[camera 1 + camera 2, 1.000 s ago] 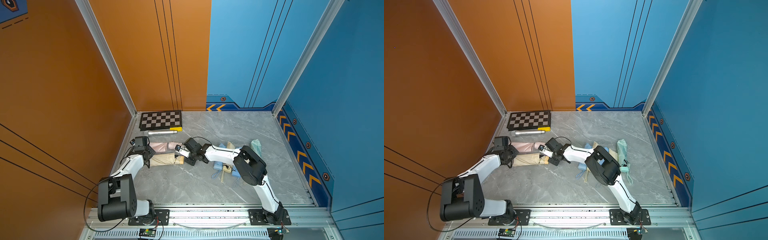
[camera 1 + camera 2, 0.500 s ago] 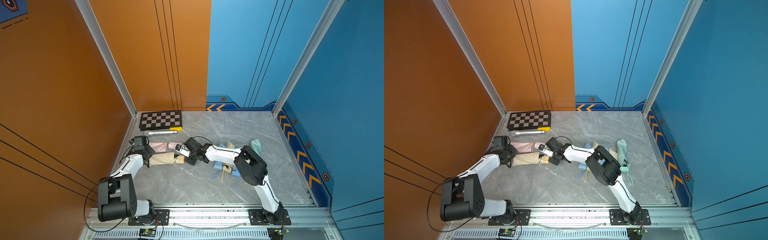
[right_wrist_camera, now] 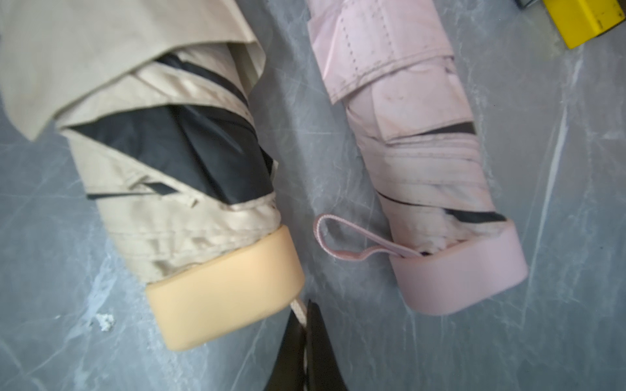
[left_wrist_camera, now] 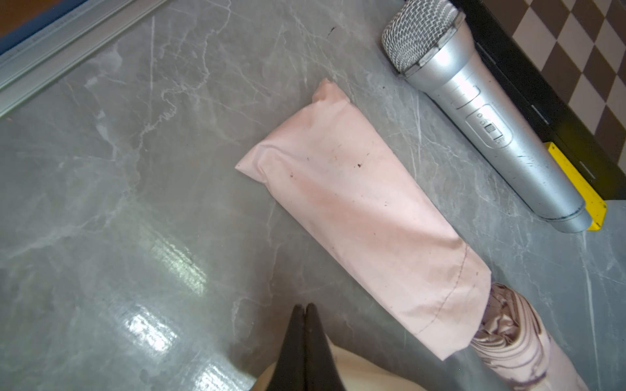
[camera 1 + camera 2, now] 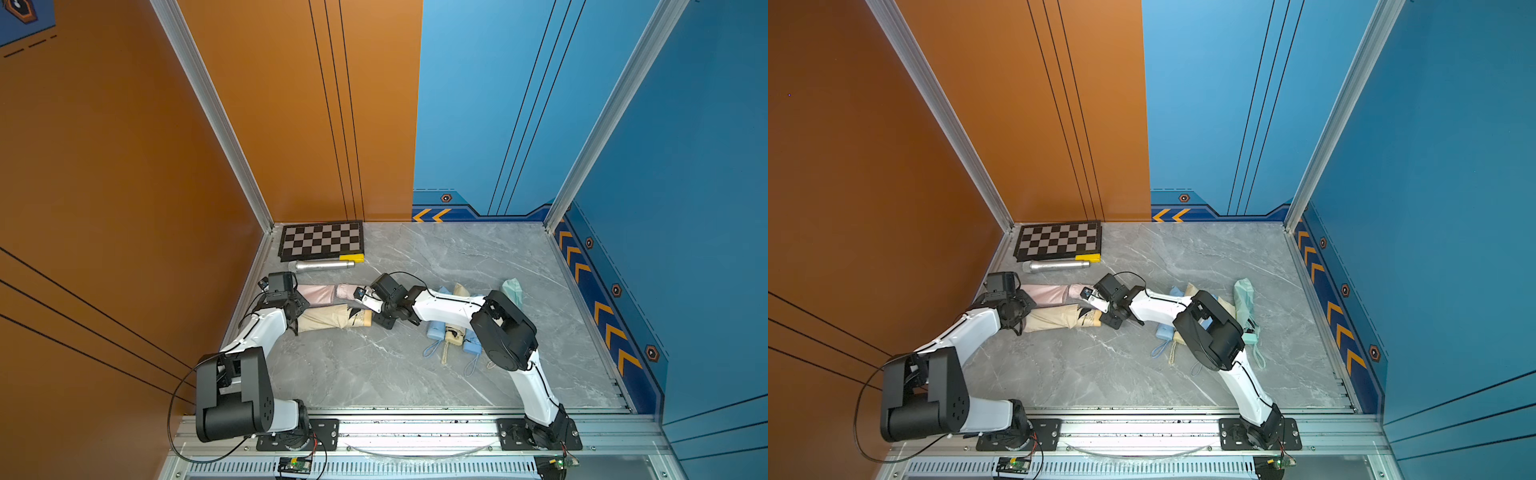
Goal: Take umbrellas out of sleeves
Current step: Take out the umbrella from the umbrella sleeve.
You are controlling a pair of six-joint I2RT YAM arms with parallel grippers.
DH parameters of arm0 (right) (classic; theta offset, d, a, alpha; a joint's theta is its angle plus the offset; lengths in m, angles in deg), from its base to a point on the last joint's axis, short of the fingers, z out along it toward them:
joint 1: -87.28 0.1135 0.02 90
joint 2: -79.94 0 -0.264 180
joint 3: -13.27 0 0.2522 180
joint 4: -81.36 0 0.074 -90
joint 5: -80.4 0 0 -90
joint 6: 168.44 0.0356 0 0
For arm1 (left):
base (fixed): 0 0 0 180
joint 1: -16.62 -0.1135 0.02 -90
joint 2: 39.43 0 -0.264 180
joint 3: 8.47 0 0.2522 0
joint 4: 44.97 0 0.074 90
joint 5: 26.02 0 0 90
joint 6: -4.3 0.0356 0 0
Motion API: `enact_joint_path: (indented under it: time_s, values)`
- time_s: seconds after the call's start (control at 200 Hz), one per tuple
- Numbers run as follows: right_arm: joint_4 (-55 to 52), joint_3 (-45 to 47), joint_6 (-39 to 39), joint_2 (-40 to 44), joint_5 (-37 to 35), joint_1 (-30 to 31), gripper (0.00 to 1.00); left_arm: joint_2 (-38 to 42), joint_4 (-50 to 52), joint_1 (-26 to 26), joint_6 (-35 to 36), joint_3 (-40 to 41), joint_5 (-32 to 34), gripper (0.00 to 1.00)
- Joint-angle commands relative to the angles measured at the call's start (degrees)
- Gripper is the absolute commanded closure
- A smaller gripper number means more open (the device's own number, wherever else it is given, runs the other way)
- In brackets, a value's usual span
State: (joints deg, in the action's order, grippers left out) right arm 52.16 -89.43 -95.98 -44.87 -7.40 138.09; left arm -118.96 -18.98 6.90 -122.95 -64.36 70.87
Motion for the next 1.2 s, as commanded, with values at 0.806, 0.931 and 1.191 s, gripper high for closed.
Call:
enact_joint_path:
  time_s: [0.806, 0.931, 1.191]
  values:
    - [-2.55, 1.94, -0.30, 3.44, -3.34, -0.87, 1.00, 0.95, 0.25, -1.88, 2.36, -1.33, 4.64, 1.00]
    - [-2.56, 2.21, -0.26, 3.69, -3.51, -0.98, 1.00, 0.76, 0.27, -2.10, 2.45, -1.46, 4.67, 1.00]
    - [-2.51, 2.50, -0.41, 3.99, -3.78, -1.28, 1.00, 0.60, -0.18, -2.32, 3.48, -1.59, 4.71, 1.00]
